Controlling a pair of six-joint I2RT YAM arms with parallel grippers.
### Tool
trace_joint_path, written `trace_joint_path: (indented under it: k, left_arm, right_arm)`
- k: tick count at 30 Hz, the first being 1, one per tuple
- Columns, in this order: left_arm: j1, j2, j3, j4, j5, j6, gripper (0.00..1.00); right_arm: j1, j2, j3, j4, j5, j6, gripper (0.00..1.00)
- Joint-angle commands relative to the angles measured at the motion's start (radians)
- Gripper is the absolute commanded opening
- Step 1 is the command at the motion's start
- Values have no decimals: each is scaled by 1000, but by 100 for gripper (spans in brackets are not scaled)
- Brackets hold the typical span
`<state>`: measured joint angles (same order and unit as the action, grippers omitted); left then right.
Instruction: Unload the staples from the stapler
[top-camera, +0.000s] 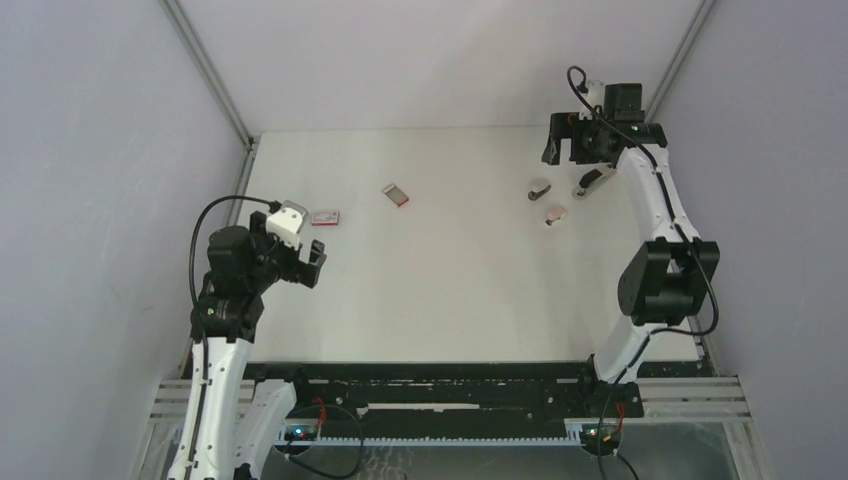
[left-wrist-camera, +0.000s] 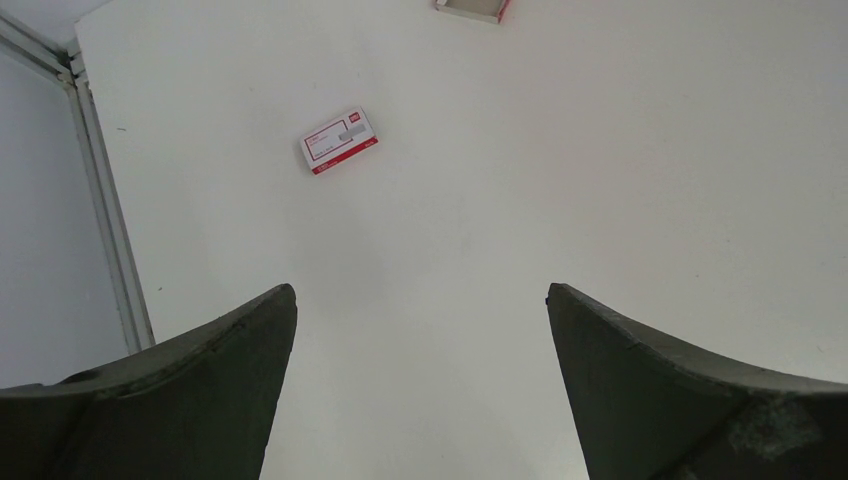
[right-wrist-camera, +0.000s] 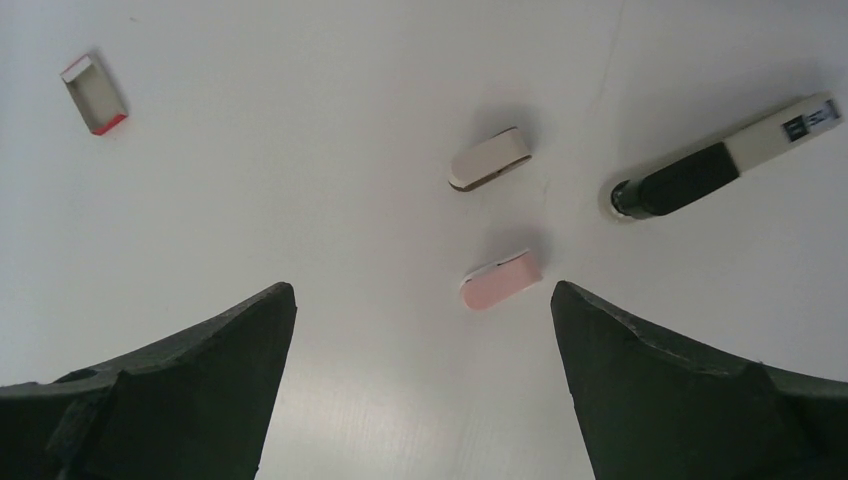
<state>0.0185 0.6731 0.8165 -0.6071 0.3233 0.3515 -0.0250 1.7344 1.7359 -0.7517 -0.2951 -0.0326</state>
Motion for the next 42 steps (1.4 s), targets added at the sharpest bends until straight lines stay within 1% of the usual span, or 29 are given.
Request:
trace_joint_path:
  k: [1, 5, 9, 15, 21, 29, 38, 42]
  left_arm:
    - [6, -12, -27, 12, 43, 12, 100]
    - [6, -11, -38, 18, 45, 14, 100]
    - [5, -9, -40, 19, 48, 14, 100]
    - [6, -10, -47, 19, 48, 21, 100]
    - [6, 2, -47, 17, 59, 24, 100]
    - [6, -4, -47, 13, 59, 28, 100]
    - [6, 0, -47, 14, 60, 29, 100]
    - [6, 0, -48, 15, 60, 29, 100]
  right_arm:
    - [-1, 87, 74, -44, -53, 41, 100]
    - [0, 130, 63, -23, -42, 51, 100]
    - [-4, 137, -2, 40, -20, 74, 100]
    - [-9, 177, -26, 56, -19, 99, 100]
    - [-18, 181, -62, 89, -27, 111, 100]
    - [-28, 210, -65, 93, -57, 125, 100]
    - [-40, 222, -67, 107, -33, 131, 100]
    - [-41, 248, -40, 105, -12, 129, 100]
